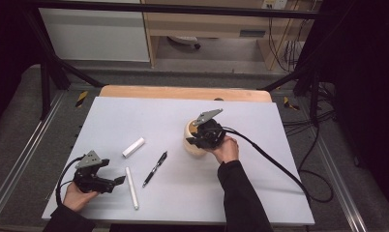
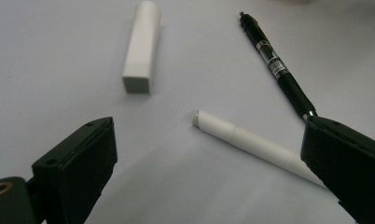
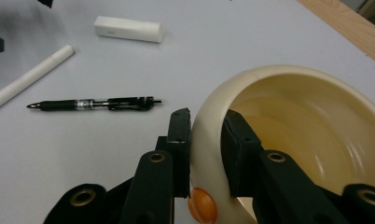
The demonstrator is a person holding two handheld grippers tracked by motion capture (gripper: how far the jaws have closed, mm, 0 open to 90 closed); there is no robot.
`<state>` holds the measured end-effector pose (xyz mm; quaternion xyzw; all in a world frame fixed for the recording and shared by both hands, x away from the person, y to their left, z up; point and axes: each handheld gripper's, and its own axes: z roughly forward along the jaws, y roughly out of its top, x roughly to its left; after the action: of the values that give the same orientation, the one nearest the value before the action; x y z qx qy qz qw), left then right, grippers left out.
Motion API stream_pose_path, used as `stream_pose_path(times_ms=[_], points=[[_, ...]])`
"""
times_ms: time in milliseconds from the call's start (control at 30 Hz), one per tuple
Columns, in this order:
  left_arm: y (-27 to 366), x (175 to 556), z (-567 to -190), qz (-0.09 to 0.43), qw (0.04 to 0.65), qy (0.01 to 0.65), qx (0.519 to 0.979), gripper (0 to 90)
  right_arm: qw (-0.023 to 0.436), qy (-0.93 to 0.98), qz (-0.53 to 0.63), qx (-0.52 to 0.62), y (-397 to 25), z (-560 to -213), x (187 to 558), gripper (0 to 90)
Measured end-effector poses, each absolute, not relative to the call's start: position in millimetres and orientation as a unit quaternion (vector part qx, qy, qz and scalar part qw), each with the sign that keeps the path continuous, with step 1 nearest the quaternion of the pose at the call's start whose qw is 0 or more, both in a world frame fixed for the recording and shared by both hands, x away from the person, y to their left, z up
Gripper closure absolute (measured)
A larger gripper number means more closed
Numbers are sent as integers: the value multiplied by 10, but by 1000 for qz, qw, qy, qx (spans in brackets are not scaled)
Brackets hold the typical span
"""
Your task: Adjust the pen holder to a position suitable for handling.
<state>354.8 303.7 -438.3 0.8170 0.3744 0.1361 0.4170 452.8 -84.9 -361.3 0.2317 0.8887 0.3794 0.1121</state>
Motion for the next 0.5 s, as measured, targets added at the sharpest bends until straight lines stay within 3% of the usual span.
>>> stream_pose_path(times_ms=[500], points=[[3033,3546,-4381,137,416,373,818,36,99,895,374,223,-691,-3704,4431,749]])
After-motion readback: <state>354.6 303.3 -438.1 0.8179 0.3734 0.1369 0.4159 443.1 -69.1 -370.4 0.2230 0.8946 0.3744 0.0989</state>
